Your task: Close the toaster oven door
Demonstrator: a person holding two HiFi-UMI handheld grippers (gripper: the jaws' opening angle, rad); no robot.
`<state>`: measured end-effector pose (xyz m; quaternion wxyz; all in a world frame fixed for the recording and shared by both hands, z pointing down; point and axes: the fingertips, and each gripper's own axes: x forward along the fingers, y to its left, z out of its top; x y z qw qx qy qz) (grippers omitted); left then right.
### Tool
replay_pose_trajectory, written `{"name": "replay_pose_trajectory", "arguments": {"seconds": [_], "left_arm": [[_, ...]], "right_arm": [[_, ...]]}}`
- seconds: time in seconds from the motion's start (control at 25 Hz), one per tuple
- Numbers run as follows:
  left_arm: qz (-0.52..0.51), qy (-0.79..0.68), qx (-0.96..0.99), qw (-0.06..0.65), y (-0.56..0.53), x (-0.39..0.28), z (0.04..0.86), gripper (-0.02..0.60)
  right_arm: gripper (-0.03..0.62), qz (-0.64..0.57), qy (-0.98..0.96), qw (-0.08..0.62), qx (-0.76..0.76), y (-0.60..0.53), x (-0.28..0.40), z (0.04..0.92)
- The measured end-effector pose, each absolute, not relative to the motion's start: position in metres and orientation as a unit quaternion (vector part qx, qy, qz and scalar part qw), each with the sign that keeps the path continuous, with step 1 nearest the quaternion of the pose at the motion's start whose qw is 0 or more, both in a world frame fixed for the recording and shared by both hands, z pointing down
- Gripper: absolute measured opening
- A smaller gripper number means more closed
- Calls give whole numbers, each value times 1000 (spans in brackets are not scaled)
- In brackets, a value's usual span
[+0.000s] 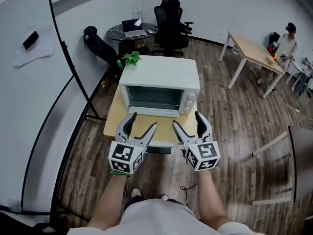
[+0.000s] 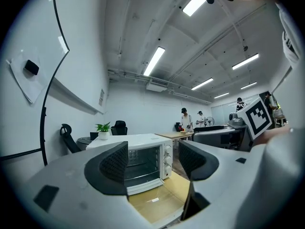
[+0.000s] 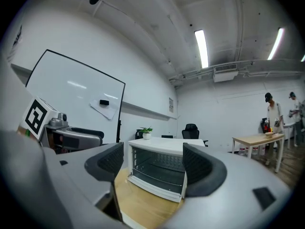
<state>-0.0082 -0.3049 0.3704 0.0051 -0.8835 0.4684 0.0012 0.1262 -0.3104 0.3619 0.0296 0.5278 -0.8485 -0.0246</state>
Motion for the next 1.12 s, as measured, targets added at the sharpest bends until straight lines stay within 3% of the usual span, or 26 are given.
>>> {"name": "replay_pose_trajectory", "arguments": {"seconds": [0.4, 1.12], "left_arm": [[-30, 457, -888, -42, -326, -21, 424, 307], [-189, 472, -835, -209, -308, -50, 641, 307]], "right_arm": [[351, 23, -825, 70, 560, -324, 121, 416], [341, 230, -783, 235, 528, -293, 113, 652]]}}
